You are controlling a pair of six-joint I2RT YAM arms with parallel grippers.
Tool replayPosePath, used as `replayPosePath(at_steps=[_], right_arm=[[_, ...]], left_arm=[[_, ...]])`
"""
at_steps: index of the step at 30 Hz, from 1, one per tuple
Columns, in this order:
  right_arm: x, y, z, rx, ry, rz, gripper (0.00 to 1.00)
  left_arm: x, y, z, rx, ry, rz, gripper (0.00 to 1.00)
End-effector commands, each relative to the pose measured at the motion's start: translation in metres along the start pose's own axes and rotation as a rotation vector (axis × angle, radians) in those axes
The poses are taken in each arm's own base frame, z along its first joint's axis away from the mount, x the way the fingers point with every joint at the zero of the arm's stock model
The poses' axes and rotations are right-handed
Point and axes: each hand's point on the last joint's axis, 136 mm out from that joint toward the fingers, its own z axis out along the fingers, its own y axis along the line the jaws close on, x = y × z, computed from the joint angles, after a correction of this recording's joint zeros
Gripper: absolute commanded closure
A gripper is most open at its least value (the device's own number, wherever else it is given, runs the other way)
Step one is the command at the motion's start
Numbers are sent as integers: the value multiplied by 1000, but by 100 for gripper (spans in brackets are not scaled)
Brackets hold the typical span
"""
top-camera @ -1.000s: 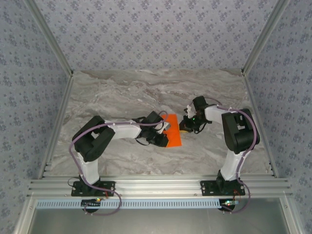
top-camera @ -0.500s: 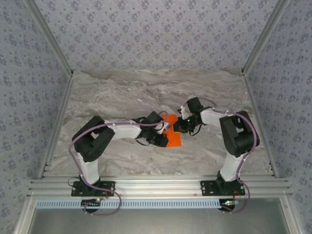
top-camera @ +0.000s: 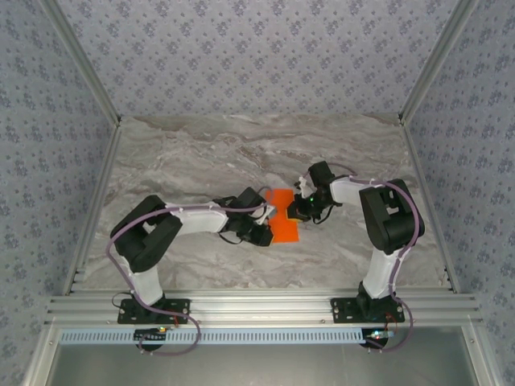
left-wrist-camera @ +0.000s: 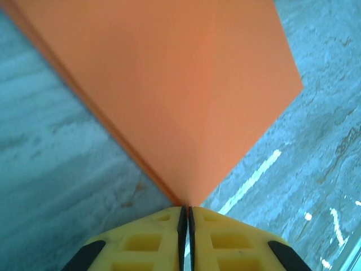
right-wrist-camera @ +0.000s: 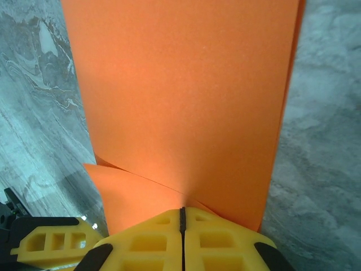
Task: Fold a paper plane with a square sheet of paper (fold left side to right side)
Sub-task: Fold the paper at the center of the table, then turn over the paper at the center of the table.
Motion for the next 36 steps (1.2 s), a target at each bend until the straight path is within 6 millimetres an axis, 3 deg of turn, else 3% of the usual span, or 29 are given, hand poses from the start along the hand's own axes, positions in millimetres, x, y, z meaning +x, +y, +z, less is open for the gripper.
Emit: replayPosePath(at_steps=[1, 6, 10, 17, 22, 29, 36], right_arm=[[-4, -15, -1, 52, -5, 9, 95], [-28, 18, -26, -22, -114, -58, 89], [-40, 25, -56, -32, -221, -67, 78], [-20, 7, -79, -41, -293, -41, 59], [-2, 7, -80, -111, -293, -34, 51], [12, 8, -68, -168, -259, -1, 50], [12, 13, -55, -206, -224, 15, 47]], left_arm=[[44, 14, -4, -63, 123, -36, 87], [25, 8, -24, -15, 14, -66, 82], [-3, 4, -46, 44, -98, -90, 75], [-55, -11, -62, 174, -256, -84, 53], [-77, -8, -49, 186, -258, -81, 47], [-89, -6, -30, 219, -249, -96, 50], [-89, 2, -30, 171, -260, -97, 79]])
